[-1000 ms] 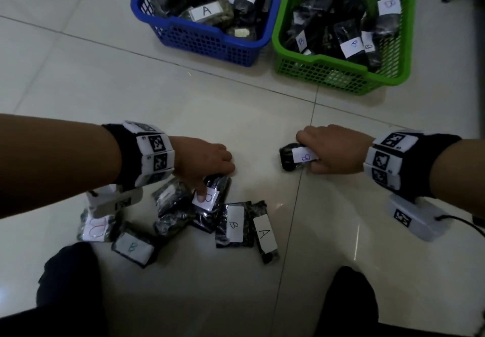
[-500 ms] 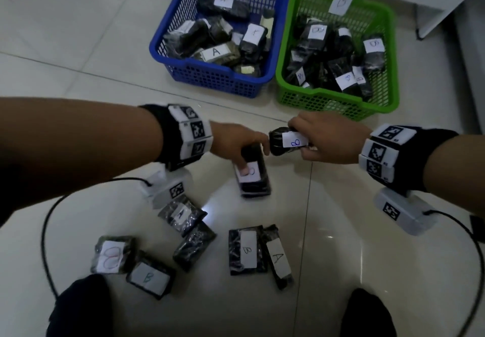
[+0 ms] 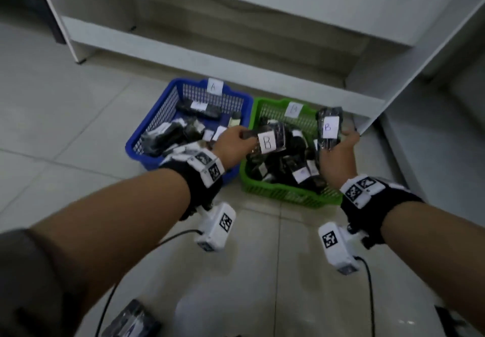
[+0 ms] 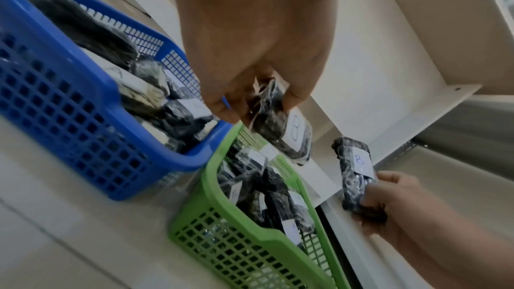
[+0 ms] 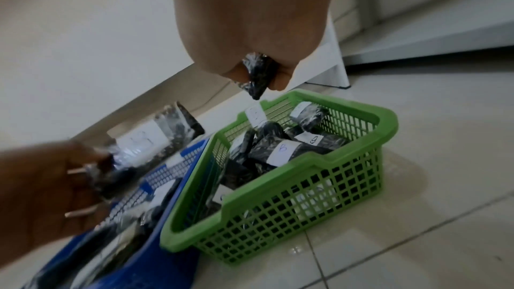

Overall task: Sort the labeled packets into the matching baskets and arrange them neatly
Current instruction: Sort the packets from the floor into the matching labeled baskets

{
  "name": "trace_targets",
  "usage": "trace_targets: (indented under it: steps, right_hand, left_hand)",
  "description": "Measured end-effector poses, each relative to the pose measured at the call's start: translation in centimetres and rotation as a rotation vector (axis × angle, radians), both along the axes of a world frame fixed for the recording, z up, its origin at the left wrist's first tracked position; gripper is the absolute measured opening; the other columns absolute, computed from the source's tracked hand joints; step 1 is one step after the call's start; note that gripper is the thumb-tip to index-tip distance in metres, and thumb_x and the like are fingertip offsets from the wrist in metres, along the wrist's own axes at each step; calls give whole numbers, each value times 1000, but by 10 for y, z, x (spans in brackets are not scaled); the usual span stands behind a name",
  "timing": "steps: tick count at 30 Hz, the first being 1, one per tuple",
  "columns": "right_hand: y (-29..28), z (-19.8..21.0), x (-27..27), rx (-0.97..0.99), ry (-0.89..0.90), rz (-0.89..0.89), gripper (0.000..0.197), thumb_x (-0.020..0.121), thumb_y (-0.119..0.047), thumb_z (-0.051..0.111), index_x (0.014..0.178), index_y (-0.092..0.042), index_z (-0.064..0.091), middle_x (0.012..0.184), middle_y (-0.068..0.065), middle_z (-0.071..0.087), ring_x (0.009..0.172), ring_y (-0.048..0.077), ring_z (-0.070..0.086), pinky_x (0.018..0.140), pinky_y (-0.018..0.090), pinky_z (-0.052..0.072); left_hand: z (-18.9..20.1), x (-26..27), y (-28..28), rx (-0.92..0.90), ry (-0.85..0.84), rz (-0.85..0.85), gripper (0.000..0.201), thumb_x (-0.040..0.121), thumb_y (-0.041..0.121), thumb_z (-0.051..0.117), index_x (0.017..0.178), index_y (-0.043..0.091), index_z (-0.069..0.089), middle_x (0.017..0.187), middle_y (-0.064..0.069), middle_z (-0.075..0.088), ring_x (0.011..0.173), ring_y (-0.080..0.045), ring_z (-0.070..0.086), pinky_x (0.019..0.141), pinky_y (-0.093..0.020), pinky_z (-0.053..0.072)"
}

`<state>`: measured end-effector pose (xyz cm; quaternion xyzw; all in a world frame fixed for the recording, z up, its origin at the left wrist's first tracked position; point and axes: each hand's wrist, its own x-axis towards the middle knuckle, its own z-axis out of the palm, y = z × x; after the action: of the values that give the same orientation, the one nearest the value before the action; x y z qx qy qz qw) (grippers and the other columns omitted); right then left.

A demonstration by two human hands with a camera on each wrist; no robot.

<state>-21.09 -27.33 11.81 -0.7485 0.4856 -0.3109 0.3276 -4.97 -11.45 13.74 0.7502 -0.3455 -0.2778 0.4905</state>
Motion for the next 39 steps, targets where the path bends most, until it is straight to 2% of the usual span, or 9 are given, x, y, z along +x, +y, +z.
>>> trace_targets:
  steps: [3,7,12,18,22,25,31,34,39]
  right_hand:
    - [-8,-3,-9,-14,11,16,26,91,-4,45,101,-14,24,93,14,50,77,24,49,62,30,32]
    - [-14,-7,-29,-54,225,115,27,89,2,47,103,-15,32,92,18,56,71,27,51,48,28,27]
    - [-19,-15,-42,-41,304,151,34,85,5,53,103,-21,41,102,13,62,85,28,59,69,35,48]
    - [-21,-37,-42,-29,499,175,32,87,1,52,118,-8,51,116,17,46,99,37,55,83,36,46]
    - [-18,-52,-40,69,889,306,38,95,-26,48,127,-6,47,129,18,48,118,33,48,94,32,39]
    - [-16,-52,-41,11,1079,441,40,101,-26,32,138,-11,38,141,12,40,128,29,38,106,35,29]
    - [-17,-55,-37,6,892,281,41,93,-25,45,132,-12,43,130,17,51,115,34,50,93,36,42]
    - [9,-44,-28,-228,833,166,41,93,-23,46,132,-13,44,134,18,45,120,38,42,96,45,34]
    - [67,-49,-9,-650,607,527,39,78,-21,59,116,-13,53,123,17,50,116,34,40,89,48,36]
  left_hand:
    - [-19,-5,-20,113,-119,-46,8,88,20,61,92,13,62,92,-13,67,87,-28,63,70,-33,46]
    - [-44,-17,-41,244,-241,-58,32,89,22,61,119,14,53,107,-9,64,94,-27,62,76,-36,53]
    - [-69,-28,-45,327,-459,-66,30,91,31,56,111,11,46,106,-10,62,92,-28,61,69,-33,47]
    - [-82,-24,-44,386,-589,-93,32,90,33,57,112,10,50,119,-9,46,96,-27,57,82,-38,49]
    - [-80,-22,-45,562,-877,-128,35,90,43,54,111,16,57,117,-5,50,102,-25,54,88,-36,37]
    - [-77,-17,-44,607,-1006,-154,40,89,49,51,109,17,64,115,-3,52,112,-26,41,94,-38,30]
    - [-76,-4,-26,557,-911,-306,53,89,55,44,135,29,43,126,-7,41,120,-29,31,99,-45,25]
    - [-73,6,4,454,-919,-337,58,90,51,47,141,27,34,132,-9,37,123,-29,32,101,-45,25]
    - [-69,31,86,402,-1106,-514,42,87,39,55,123,18,50,129,-10,43,118,-31,41,95,-44,32]
